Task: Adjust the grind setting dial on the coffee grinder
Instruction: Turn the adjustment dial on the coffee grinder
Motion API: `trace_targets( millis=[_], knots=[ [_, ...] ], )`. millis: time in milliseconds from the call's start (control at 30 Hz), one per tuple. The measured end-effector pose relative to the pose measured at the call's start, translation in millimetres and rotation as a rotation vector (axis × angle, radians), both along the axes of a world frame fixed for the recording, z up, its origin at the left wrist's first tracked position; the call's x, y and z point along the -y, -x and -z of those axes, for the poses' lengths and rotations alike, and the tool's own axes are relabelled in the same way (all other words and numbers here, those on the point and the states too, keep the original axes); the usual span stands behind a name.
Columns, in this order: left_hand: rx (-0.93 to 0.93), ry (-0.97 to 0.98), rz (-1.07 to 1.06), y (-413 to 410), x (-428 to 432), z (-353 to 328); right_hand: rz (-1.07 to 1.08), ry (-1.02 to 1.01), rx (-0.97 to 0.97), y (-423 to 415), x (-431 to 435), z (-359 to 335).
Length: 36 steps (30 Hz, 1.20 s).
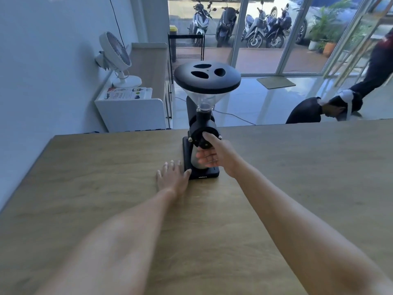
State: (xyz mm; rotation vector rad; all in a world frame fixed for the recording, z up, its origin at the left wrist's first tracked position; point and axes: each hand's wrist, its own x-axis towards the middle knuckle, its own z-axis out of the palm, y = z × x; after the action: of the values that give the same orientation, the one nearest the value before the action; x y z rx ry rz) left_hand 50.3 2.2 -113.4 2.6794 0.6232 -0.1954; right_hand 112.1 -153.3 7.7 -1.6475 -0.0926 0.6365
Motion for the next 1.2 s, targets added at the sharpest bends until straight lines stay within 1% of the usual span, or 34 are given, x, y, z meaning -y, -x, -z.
trace_targets(
  millis=[167, 300, 433, 767, 967, 1200],
  knots=[
    [0.036, -0.067, 0.002, 0, 4, 19, -0.054, -0.068, -0.042, -6, 3, 12],
    [0.061, -0.115, 0.000, 4, 5, 27, -0.048, -0.112, -0.073, -3, 3, 14],
    [0.066, -0.165, 0.001, 4, 8, 28, -0.007, -0.146, -0.073, 1, 2, 15],
    [0.078, -0.205, -0.007, 4, 10, 29, 0.146, -0.143, -0.015, 16, -6, 8],
    [0.082, -0.211, -0.009, 3, 11, 29, 0.225, -0.162, 0.031, 21, -11, 3],
    [0.081, -0.194, -0.014, 2, 11, 29, 0.271, -0.221, 0.002, 24, -13, -2]
  ],
)
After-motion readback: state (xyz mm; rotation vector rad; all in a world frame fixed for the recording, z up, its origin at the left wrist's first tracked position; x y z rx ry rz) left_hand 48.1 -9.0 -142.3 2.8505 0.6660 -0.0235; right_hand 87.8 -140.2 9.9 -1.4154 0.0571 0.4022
